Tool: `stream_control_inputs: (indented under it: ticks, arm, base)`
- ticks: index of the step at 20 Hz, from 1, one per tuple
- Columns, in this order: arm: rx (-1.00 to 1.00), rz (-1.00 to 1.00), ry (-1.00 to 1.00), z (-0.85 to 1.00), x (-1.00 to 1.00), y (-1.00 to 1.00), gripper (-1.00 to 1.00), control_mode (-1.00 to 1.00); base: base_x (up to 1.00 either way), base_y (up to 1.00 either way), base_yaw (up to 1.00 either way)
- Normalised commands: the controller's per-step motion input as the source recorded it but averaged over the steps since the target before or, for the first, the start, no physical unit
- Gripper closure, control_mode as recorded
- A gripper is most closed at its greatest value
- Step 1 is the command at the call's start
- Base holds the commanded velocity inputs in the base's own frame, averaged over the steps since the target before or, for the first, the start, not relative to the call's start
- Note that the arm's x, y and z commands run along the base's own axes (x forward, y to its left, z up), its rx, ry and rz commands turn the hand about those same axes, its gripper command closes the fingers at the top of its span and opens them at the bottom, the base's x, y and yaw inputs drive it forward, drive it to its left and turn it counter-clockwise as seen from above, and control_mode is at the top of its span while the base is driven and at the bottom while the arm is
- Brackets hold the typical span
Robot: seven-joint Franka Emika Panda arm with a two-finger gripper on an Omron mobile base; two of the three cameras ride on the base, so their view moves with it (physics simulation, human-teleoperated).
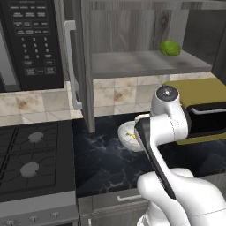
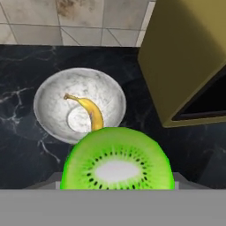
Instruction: Open the cabinet. Pick the banana and kiwi from the cabinet and place them into the bowl. Then close the cabinet.
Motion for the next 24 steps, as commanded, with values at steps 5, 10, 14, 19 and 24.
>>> stream_control_inputs:
  ticks: [5, 10, 14, 19, 24]
  arm:
    - [0.00, 0.00, 0.11, -0.24, 0.10, 0.00, 1.00, -1.00]
    - [0.00, 0.00, 0.03, -0.10, 0.27, 0.00, 1.00, -1.00]
    - [0.00, 0.00, 0.00, -0.04, 0.39, 0.00, 1.00, -1.00]
    - [0.00, 0.00, 0.01, -0.10, 0.35, 0.00, 1.00, -1.00]
    - [0.00, 0.00, 0.04, -0.23, 0.19, 0.00, 1.00, -1.00]
  base:
    - [0.00, 0.00, 0.00]
    - [0.00, 0.00, 0.00]
    - [0.00, 0.00, 0.00]
    - [0.00, 0.00, 0.00]
    - [0.00, 0.00, 0.00]
